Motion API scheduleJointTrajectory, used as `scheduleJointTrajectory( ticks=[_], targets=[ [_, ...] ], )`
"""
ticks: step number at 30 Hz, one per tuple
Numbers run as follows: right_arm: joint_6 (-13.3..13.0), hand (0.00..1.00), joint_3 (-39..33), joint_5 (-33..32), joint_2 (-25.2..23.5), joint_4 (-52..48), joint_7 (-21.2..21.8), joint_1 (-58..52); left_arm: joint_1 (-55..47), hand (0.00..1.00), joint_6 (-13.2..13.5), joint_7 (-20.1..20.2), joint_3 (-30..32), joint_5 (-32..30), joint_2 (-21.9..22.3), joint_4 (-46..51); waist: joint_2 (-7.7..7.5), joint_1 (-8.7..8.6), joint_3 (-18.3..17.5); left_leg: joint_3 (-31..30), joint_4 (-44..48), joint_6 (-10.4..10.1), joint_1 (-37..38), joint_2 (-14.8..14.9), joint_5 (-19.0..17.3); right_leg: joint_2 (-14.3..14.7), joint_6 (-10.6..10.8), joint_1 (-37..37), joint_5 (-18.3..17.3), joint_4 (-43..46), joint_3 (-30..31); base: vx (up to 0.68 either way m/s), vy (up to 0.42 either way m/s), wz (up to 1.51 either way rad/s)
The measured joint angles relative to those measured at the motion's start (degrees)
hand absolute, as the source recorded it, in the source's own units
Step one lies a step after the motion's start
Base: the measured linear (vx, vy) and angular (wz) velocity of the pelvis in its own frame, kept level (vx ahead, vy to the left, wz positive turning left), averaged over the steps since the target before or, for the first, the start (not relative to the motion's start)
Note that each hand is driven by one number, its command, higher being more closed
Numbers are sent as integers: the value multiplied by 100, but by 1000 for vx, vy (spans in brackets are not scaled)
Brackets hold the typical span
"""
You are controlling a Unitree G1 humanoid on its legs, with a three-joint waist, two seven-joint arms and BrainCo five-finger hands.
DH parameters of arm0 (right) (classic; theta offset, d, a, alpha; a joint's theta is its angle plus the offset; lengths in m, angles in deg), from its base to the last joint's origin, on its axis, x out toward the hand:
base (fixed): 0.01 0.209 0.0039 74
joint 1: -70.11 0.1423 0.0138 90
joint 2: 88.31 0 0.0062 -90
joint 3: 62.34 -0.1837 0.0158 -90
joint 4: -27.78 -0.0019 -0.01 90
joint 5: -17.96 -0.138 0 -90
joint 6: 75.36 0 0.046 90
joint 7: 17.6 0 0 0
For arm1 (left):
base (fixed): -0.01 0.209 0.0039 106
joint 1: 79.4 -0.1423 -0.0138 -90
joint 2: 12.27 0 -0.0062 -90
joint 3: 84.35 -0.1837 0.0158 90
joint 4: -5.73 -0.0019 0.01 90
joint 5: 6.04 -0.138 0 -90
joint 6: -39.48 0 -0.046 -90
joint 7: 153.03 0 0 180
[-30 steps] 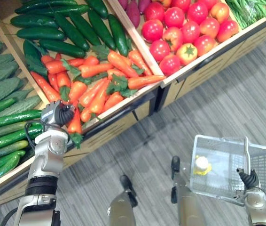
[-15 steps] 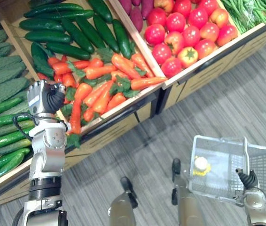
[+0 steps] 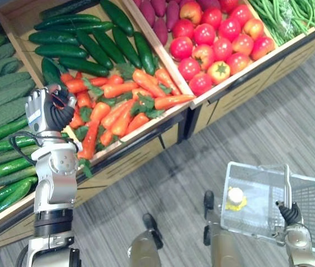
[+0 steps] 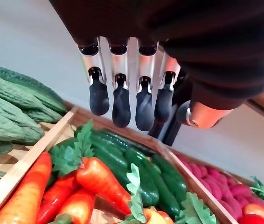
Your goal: Pick vegetable in the basket
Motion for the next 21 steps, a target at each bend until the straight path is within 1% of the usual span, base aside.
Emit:
scheduleJointTrajectory(
  ticks=[1, 2, 3, 4, 5, 6, 7, 9, 12, 15, 18, 21],
  targets=[
    [0, 100, -1, 0, 0, -2, 0, -7, -104, 0, 2, 22, 1, 0, 24, 99, 1, 0, -8, 1, 30, 3, -6, 8, -17, 0, 0, 1, 0, 0, 6, -11, -16, -5],
    [2, 100, -18, 0, -11, -5, 0, -40, -332, 0, 15, 77, 15, 43, 162, 251, 15, 6, -30, 3, 46, 8, -5, 7, -34, -6, 0, 10, 0, 0, 8, 0, 0, 0],
    [12, 100, -85, 0, -67, -4, 2, -67, -554, 0, 8, 192, 50, 263, 378, 293, 23, 15, -78, 1, 47, 10, -3, 1, -39, -8, 1, 12, 0, 0, 7, 0, 0, 0],
    [18, 100, -124, 0, -105, -5, 3, -66, -657, 0, 1, 254, 90, 384, 484, 291, 19, 14, -96, 0, 46, 10, 0, 0, -39, -8, 0, 13, -1, 0, 7, 0, 0, 0],
    [33, 100, -166, 0, -144, -8, 3, -67, -833, 0, -19, 399, 174, 725, 695, 289, 19, 14, -101, -5, 45, 10, 8, -1, -39, -7, 0, 23, -1, 0, 4, 0, 0, 0],
    [102, 100, -167, 8, -145, -8, 8, -66, -962, 0, -86, 532, 221, 997, 814, 287, 19, 23, -101, -8, 46, 10, 8, -3, -39, -7, 0, 24, -1, 0, 5, -31, -32, 1],
    [139, 100, -169, 28, -145, -7, 9, -66, -1003, 0, -123, 585, 245, 1096, 863, 283, 20, 38, -101, -10, 46, 10, 11, -4, -39, -7, 0, 27, -1, 0, 6, -44, -36, 0],
    [220, 100, -169, 200, -151, -7, 45, -65, -1134, 0, -176, 662, 277, 1134, 1019, 258, 24, 78, -104, -13, 45, 10, 43, -4, -39, -5, 0, 57, -1, 0, 12, -51, -43, -1],
    [237, 100, -171, 212, -152, -12, 91, -64, -1169, 0, -249, 664, 288, 1135, 1213, 19, 29, 114, -141, -14, 34, 9, 55, -10, -39, -6, 1, 64, -1, 0, 21, -42, -37, -1],
    [237, 100, -169, 220, -152, -29, 115, -64, -1184, 0, -252, 663, 341, 1141, 1400, -173, 26, 123, -187, -4, 23, 8, 70, -11, -38, -2, 1, 65, -1, 0, 27, -24, -39, -2],
    [236, 100, -168, 227, -152, -41, 118, -64, -1184, 0, -252, 643, 371, 1295, 1466, -182, 24, 131, -192, -4, 19, 8, 74, -14, -38, -3, 2, 66, -1, 0, 28, -13, -30, -1],
    [236, 100, -165, 230, -152, -40, 119, -65, -1167, 0, -252, 638, 457, 1309, 1468, -385, 20, 127, -222, -3, 11, 9, 78, -15, -38, -2, 2, 67, 0, 0, 26, 0, 0, 0]
  ],
)
